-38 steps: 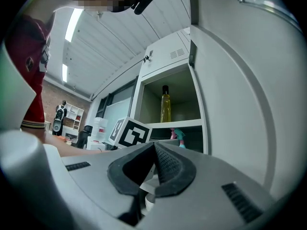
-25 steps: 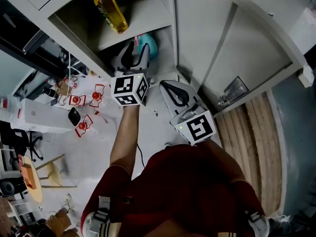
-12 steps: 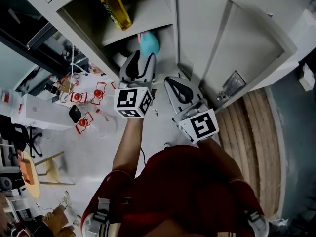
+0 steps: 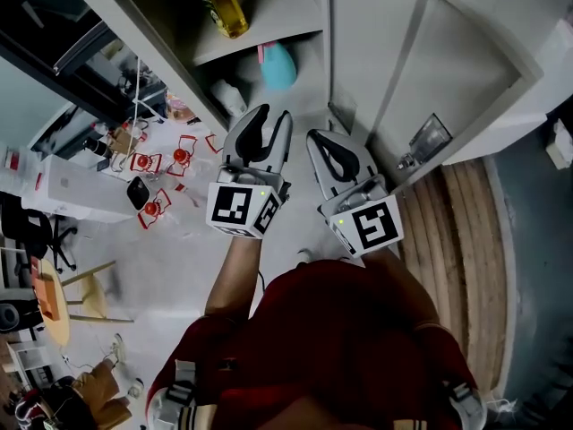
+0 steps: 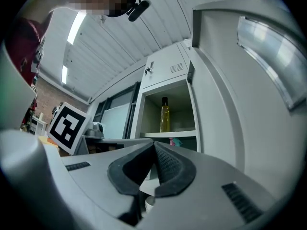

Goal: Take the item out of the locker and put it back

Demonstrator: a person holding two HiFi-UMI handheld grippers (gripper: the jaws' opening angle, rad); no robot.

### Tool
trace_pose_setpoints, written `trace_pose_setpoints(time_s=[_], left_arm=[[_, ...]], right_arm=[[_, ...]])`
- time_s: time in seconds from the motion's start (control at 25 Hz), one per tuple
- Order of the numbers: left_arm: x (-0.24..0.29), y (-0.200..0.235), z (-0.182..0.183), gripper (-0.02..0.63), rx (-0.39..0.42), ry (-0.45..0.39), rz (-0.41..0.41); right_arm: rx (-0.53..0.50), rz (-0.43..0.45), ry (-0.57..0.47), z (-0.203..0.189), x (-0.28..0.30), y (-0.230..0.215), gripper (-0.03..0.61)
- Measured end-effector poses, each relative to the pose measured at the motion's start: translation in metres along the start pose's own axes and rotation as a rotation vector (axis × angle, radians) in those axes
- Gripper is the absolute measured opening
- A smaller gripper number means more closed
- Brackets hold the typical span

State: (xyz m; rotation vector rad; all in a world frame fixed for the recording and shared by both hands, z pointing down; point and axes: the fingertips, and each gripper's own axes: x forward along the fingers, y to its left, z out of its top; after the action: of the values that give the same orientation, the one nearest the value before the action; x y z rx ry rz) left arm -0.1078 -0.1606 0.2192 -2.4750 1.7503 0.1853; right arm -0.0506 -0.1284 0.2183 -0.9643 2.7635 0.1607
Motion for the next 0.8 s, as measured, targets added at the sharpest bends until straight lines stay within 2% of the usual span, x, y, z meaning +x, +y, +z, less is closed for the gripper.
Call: trace_pose_setpoints(time_s=[0.48,0.8], left_arm=[[-0.041,-0.026,0.004,0.032,-0.014,-0.011,-0.025],[-0.064,-0.032,-0.011,0.006,0.008,0.016,-0.012]], right_arm=[[-0.015,0.004,0.016,-0.005,-0.019,0.007,-0.003],[-0.013,-0.002,0.029,-0.015,-0.035,0.01,-0.003]])
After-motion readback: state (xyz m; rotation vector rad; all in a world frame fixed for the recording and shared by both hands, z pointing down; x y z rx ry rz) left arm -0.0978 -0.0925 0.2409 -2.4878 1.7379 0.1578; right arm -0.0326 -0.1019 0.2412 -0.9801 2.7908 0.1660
